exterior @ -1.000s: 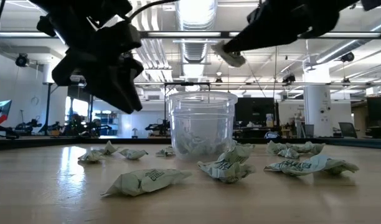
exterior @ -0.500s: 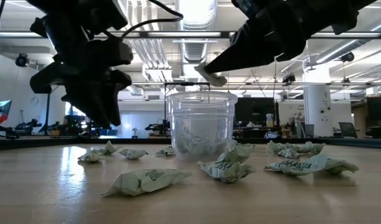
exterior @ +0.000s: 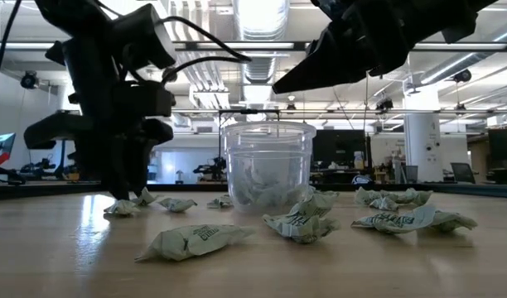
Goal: Pick and place Stevia / Truvia into bins
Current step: Put the green stevia packet into the transparent container
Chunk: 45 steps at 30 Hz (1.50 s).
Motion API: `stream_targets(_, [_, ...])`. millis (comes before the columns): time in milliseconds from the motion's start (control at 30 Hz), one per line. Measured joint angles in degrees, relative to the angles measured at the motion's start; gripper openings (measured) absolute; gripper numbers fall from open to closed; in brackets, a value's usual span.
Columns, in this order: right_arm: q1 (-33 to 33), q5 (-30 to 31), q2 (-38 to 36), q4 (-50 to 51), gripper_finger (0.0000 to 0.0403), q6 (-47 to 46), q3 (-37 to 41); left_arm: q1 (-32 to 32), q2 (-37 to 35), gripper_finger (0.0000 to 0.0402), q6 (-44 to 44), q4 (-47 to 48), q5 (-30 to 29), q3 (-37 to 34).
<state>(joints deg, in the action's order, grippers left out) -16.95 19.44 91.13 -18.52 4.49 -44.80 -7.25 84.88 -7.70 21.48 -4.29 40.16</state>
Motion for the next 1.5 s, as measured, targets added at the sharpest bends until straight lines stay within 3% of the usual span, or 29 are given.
stream_targets(233, [-0.06, 0.0, 0.0, 3.82, 0.0113, -2.54, -0.04, 0.04, 0.51, 0.0098, -0.2, -0.07, -5.34, 0.09])
stream_targets(533, [-1.53, -0.02, 0.0, 12.67, 0.0093, -10.27, -0.04, 0.15, 0.62, 0.0006, -2.13, -1.79, -6.0, 0.11])
stream_targets(867, [-5.35, -0.02, -2.11, 23.85, 0.007, -20.8, -0.04, 0.39, 0.62, 0.0, -2.35, -2.04, -6.13, 0.2])
stream_targets(1333, [-6.13, 3.23, -6.84, 24.32, 0.0059, -13.53, -2.84, 0.42, 0.51, 0.0, -3.22, -2.42, -7.27, 0.72])
stream_targets(1500, [-6.77, 4.94, -8.45, 32.5, 0.0059, -19.15, -2.82, 0.42, -0.69, 0.0, -3.26, -1.12, -8.5, 0.89])
